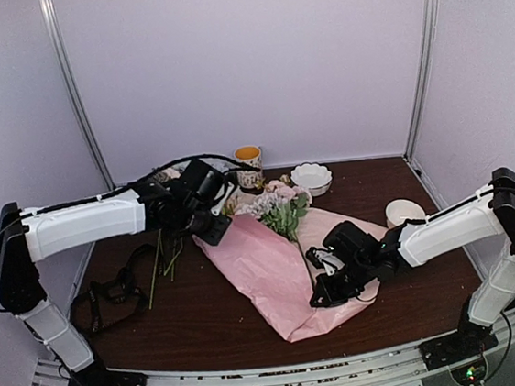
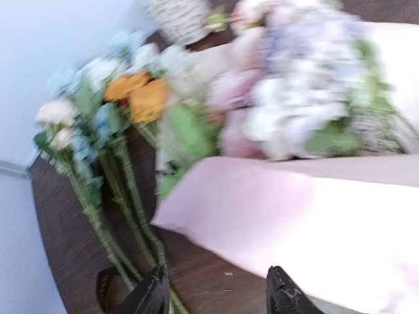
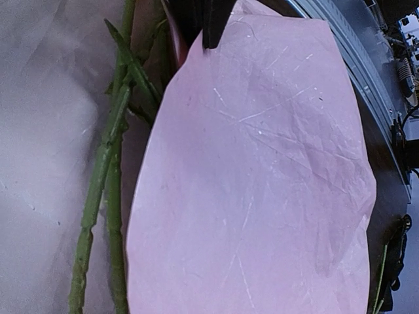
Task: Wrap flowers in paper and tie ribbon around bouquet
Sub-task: Adjust the 2/3-folded wrapping paper at the center of the board.
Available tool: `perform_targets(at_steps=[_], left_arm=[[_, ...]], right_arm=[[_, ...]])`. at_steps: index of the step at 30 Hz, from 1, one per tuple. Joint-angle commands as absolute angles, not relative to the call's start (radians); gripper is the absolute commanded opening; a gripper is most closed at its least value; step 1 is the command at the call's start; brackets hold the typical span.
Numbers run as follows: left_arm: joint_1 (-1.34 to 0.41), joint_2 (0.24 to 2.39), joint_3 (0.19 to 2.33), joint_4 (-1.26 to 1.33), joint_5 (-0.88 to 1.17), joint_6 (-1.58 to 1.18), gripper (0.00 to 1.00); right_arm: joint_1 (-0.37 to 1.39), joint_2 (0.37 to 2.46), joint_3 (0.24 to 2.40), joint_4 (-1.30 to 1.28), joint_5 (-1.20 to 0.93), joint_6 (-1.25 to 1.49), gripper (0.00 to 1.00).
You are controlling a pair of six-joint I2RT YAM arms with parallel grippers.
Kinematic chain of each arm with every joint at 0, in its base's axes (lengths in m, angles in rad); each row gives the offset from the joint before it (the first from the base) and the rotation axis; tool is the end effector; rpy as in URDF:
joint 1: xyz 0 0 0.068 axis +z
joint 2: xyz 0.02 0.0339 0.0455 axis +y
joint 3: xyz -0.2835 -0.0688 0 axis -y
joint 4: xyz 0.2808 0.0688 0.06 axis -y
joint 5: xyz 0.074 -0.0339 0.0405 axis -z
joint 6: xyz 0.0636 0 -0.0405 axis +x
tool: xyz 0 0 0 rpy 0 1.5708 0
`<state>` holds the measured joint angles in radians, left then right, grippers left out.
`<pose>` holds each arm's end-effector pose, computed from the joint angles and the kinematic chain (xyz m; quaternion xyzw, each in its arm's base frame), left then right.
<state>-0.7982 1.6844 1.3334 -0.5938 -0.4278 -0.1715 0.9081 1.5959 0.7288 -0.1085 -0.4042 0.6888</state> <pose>0.3077 -0.2778 0.2481 0.2244 0.9046 0.0384 0.3603 0.1826 0.2746 0.1119 -0.1610 0.9245 0.3397 0.0630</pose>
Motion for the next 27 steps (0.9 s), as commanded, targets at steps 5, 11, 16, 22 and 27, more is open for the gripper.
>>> perform_targets(at_steps=[5, 11, 16, 22, 27], left_arm=[[-0.996, 1.890, 1.383, -0.526, -0.209, -0.127, 0.53], [-1.012, 1.993, 1.448, -0.504, -0.127, -0.123, 0.55], [-1.012, 2.069, 1.457, -0.502, -0.110, -0.122, 0.55], [-1.012, 2.076, 1.438, -0.494, -0.090, -0.126, 0.55], [-1.012, 2.077, 1.417, -0.467, -0.075, -0.122, 0.55]], right_arm=[[0.899, 1.597, 0.743, -0.117, -0.388, 0.706, 0.00], [0.899, 1.573, 0.724, -0.109, -0.381, 0.716, 0.00], [0.899, 1.559, 0.721, -0.104, -0.394, 0.720, 0.01], [0.900, 1.453, 0.694, -0.107, -0.382, 0.719, 0.20], [0.915, 1.322, 0.643, 0.013, -0.422, 0.694, 0.22]])
